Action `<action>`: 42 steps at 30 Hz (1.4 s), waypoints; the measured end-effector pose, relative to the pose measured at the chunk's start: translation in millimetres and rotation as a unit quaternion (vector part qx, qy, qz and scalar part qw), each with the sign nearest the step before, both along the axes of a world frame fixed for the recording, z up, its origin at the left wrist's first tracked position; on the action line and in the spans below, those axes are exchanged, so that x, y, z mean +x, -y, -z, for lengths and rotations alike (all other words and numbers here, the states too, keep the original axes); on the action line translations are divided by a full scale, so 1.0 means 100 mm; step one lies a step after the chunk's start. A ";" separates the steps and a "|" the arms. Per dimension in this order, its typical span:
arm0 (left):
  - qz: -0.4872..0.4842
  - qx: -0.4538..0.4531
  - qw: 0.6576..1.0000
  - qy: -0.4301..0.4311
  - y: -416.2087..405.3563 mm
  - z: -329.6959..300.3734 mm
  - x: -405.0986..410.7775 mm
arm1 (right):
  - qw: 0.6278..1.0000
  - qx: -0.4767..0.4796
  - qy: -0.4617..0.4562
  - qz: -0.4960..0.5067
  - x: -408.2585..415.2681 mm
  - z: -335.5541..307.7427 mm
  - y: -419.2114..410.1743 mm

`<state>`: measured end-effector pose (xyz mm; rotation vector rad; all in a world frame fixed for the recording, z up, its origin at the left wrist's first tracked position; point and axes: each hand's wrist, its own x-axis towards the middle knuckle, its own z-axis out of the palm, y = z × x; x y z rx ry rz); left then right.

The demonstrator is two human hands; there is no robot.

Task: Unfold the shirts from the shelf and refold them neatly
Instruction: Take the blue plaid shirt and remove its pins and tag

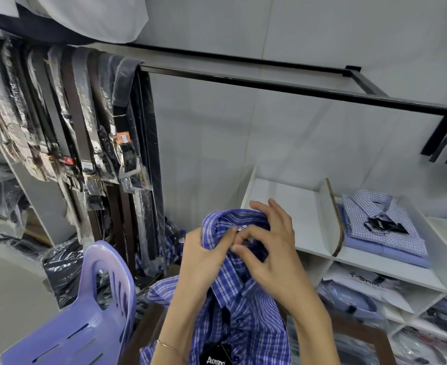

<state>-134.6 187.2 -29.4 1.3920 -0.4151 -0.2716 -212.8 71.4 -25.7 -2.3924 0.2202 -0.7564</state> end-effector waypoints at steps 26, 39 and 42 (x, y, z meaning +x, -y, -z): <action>-0.002 -0.016 1.000 -0.005 -0.08 0.10 0.12 | 0.998 0.032 0.010 0.057 0.07 0.06 0.04; -0.034 0.133 0.891 0.433 -0.10 0.25 0.23 | 0.982 0.190 -0.007 0.018 0.07 -0.02 0.02; -0.007 0.113 0.916 0.384 -0.09 0.26 0.24 | 0.978 0.207 -0.011 0.005 0.07 -0.02 0.00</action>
